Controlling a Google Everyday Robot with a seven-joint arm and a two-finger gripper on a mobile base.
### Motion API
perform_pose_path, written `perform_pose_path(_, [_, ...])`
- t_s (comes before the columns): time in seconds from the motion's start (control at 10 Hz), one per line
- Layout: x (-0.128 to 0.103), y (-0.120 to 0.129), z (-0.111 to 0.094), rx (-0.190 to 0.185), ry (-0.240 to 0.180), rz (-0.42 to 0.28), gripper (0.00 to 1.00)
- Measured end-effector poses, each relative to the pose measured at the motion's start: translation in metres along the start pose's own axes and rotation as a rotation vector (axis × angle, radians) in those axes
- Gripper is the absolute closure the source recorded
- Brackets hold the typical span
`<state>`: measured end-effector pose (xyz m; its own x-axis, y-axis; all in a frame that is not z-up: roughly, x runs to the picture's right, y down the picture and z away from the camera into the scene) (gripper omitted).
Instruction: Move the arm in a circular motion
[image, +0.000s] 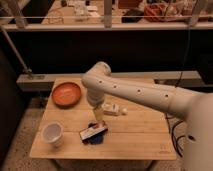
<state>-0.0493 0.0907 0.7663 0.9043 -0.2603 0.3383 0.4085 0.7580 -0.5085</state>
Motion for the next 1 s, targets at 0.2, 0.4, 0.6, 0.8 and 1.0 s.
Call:
perform_pose_path(0.2, [0.026,-0.033,0.003,0.014,-0.003,0.047,0.2])
perform_pose_path(0.4, [0.065,-0.04,0.005,0.013,-0.002,0.125,0.2])
perform_pose_path(0.6, [0.111,-0.029,0.005,0.008,0.005,0.202,0.2])
perform_pose_path(0.8, [0.162,-0.008,0.007,0.001,0.011,0.296,0.2])
perform_pose_path(1.0, [0.203,0.016,0.008,-0.01,0.013,0.381,0.2])
